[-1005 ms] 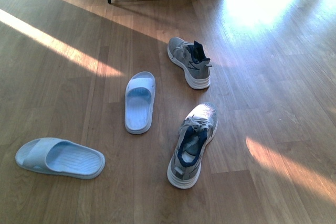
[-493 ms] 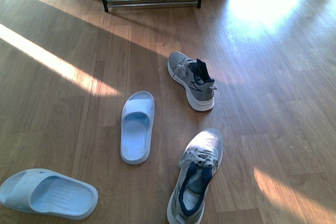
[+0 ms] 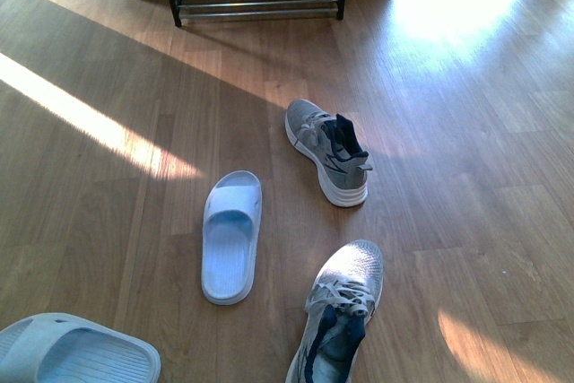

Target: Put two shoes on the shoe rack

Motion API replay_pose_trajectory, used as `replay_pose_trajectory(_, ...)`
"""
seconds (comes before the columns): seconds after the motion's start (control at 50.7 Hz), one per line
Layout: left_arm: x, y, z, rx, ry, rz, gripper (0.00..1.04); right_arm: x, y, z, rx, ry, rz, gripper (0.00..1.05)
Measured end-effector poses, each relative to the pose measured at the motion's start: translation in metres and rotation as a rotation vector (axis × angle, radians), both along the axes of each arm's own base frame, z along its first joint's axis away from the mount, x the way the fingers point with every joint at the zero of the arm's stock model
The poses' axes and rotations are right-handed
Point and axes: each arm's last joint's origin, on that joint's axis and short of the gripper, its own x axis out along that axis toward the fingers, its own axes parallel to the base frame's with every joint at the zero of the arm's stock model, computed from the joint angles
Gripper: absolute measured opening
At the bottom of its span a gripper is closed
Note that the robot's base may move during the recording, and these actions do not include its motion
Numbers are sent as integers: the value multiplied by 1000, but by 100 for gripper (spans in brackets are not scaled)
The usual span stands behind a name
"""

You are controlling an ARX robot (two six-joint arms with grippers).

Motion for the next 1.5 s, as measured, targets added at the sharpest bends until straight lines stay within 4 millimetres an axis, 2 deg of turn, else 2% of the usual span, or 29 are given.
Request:
replay_pose_trajectory(0.039,0,0,0,0,0,1,95,9,2,1,7,29,6,96)
replay_pose_trajectory(0.118,0,0,0,0,0,0,95,43,9,-6,10,149,-2,96)
replay_pose_trajectory(0.177,0,0,0,0,0,0,95,70,17,-26,4,270,2,96)
replay_pose_trajectory(0.315,0,0,0,0,0,0,95,102,27,-64,-23,445,8,96)
replay_pose_trajectory(0.374,0,0,0,0,0,0,95,117,30,-95,-49,570,0,96)
replay_pose_trajectory(0.434,0,0,0,0,0,0,95,124,32,-125,-75,675,-19,96)
replay_pose_trajectory(0.473,0,0,0,0,0,0,95,125,33,-137,-85,715,-23,96)
replay_pose_trajectory(0.571,0,0,0,0,0,0,95,125,47,-181,-131,853,-15,96)
replay_pose_trajectory(0.67,0,0,0,0,0,0,95,129,61,-210,-150,941,-29,96)
replay_pose_trajectory(0.749,0,0,0,0,0,0,95,135,70,-225,-158,988,-60,96)
replay_pose_trajectory(1.005,0,0,0,0,0,0,95,145,90,-260,-166,1090,-162,96)
replay_pose_trajectory(1.143,0,0,0,0,0,0,95,150,99,-270,-149,1115,-181,96)
replay_pose_trajectory(1.281,0,0,0,0,0,0,95,159,105,-270,-133,1113,-189,96)
replay_pose_trajectory(1.498,0,0,0,0,0,0,95,168,96,-258,-40,1100,-174,96)
